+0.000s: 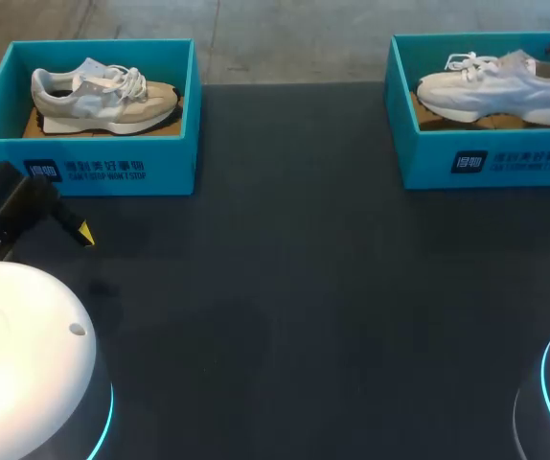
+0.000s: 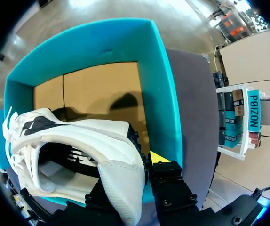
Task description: Take the shoe out of the shoebox, open the shoe tongue, remove and reinsert the insole, then place the shoe into the shoebox
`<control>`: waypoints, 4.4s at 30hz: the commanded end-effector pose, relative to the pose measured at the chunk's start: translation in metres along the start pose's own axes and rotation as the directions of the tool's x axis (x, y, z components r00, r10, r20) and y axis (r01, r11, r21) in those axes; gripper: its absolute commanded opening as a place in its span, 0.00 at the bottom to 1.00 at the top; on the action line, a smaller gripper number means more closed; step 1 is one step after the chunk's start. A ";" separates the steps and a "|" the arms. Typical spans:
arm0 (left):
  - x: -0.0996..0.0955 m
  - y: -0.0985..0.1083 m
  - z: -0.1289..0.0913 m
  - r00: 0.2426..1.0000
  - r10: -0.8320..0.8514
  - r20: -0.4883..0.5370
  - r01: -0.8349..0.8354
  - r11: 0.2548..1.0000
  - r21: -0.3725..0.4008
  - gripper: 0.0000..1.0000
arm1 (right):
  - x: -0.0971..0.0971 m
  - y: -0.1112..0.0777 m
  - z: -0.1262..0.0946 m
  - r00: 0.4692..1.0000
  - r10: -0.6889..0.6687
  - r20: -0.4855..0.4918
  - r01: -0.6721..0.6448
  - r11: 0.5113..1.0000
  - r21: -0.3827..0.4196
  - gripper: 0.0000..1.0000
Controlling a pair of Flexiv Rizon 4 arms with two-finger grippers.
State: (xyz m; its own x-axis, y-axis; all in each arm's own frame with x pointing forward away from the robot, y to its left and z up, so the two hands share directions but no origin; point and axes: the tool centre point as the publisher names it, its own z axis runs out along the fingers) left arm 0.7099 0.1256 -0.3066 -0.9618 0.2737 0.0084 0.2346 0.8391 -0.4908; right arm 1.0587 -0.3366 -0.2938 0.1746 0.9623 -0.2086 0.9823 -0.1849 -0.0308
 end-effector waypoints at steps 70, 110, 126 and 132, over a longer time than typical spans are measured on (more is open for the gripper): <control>0.001 0.000 0.000 1.000 0.000 0.001 0.000 1.000 -0.003 1.00 | 0.007 -0.023 0.058 0.999 -0.044 -0.007 0.044 0.999 0.009 0.00; 0.001 0.000 0.000 1.000 0.000 0.001 0.000 1.000 -0.003 1.00 | 0.014 -0.011 0.080 0.985 -0.175 -0.002 0.175 0.983 -0.053 0.00; 0.001 0.000 0.000 1.000 0.000 0.001 0.000 1.000 -0.003 1.00 | 0.015 -0.019 0.091 0.982 -0.186 -0.007 0.186 0.982 -0.038 0.00; 0.001 0.000 0.000 1.000 0.000 0.001 0.000 1.000 -0.003 1.00 | 0.017 -0.020 0.094 0.983 -0.185 -0.015 0.185 0.982 -0.030 0.00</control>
State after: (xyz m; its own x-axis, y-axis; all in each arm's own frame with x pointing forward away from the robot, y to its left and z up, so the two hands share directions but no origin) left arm 0.7099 0.1257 -0.3066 -0.9618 0.2737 0.0084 0.2345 0.8391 -0.4908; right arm 1.0359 -0.3369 -0.3848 -0.0086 0.9825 -0.1860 0.9994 0.0019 -0.0357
